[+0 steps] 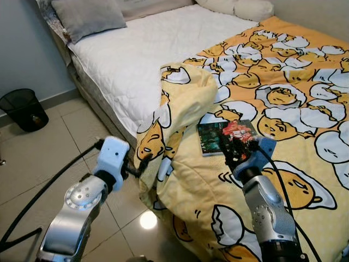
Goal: Clean up the room
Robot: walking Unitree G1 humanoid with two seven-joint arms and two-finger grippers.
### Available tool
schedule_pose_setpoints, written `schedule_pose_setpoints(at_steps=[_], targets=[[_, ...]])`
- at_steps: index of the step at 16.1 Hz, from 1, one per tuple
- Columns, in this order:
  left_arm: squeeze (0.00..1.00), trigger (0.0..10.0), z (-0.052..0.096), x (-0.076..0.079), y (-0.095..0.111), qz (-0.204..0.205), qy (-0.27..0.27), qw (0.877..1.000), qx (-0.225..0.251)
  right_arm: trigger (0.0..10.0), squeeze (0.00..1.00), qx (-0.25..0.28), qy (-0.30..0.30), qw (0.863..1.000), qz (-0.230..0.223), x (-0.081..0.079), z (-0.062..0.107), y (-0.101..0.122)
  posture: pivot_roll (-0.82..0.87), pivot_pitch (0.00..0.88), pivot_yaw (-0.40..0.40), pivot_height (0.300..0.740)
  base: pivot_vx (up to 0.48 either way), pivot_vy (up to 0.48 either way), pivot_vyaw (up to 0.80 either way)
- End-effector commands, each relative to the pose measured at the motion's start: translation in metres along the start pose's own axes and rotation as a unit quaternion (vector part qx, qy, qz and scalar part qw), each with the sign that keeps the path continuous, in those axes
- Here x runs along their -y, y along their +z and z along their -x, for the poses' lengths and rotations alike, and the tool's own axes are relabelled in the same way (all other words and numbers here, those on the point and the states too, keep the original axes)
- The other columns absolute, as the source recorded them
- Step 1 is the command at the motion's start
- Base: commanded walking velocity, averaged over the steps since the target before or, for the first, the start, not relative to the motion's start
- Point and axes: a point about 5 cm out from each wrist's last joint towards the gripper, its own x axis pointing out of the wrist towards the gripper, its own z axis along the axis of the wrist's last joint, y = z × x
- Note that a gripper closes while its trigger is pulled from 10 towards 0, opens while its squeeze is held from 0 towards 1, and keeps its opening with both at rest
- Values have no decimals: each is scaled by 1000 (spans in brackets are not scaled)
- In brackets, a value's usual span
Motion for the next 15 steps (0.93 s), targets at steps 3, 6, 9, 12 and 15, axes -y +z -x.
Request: schedule_pose_setpoints(at_steps=[3, 6, 9, 12, 15], targets=[[0, 10000, -5, -7, 2, -16, 18, 1000, 11, 10000, 1000, -31, -25, 999, -10, -4, 6, -8, -45, 0, 20, 740, 0, 281, -533], [0, 10000, -7, -9, 1, -14, 21, 1000, 9, 10000, 1000, -29, -42, 998, 34, -6, 7, -9, -43, 0, 22, 740, 0, 475, -800], [0, 10000, -8, -11, 0, 5, 37, 999, 15, 10000, 1000, -18, -63, 997, 42, -3, 8, -6, -40, 0, 15, 740, 0, 0, -150], [0, 10000, -9, -9, -4, 4, 36, 999, 12, 10000, 1000, -35, -42, 998, 44, -5, 8, -7, -36, 0, 3, 740, 0, 0, 0], [0, 10000, -8, -10, -6, 14, 47, 999, 11, 10000, 0, -51, -44, 996, 56, -4, 8, -10, -28, 0, -16, 740, 0, 0, 0]])
